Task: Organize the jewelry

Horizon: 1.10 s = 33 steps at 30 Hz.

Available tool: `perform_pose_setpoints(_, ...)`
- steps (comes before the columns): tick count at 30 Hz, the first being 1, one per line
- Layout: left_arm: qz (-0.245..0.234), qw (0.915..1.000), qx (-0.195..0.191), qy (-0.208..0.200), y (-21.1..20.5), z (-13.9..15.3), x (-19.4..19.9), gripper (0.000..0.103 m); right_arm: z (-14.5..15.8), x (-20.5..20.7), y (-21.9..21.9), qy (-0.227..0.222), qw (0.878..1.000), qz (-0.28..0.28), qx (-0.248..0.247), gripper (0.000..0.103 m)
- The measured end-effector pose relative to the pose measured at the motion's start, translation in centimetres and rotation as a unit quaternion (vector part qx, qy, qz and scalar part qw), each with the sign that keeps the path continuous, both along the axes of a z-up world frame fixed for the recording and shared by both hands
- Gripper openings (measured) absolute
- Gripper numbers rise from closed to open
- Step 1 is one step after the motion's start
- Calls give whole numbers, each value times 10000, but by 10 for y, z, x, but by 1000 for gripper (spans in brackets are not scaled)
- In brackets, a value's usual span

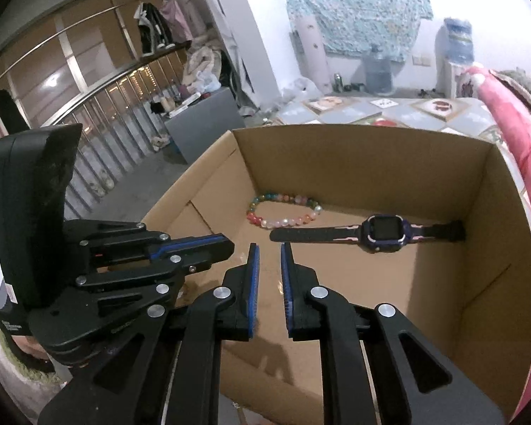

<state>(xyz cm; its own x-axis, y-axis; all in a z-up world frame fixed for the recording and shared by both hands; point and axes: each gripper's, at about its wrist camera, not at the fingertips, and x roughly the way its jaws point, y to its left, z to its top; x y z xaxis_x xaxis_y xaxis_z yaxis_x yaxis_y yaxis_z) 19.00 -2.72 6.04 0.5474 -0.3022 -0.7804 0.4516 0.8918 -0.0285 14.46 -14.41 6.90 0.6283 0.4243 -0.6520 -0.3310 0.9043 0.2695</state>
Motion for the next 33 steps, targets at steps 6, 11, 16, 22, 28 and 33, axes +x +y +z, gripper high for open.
perform_pose_setpoints(6,141,9997,142,-140,1,2,-4,19,3,-1,-8,-52,9999,-33,120,25)
perform_pose_setpoints(11,205,9993,96,-301,5,12,-13,21,13,-10,-16,-220,9993,-74,298,29)
perform_pose_setpoints(16,224,9976,-157,-642,15,31,-37,24,27,-31,-25,-506,9970,-85,579,34)
perform_pose_setpoints(22,57,9931,-548,-1031,29,48,-85,31,44,-71,-37,-971,9909,-13,929,35)
perform_pose_setpoints(28,-266,9910,-770,-1061,31,40,-133,38,45,-110,-48,-1230,9876,20,972,35)
perform_pose_setpoints(33,-353,9940,-843,-595,30,6,-150,38,23,-121,-44,-876,9930,117,780,29)
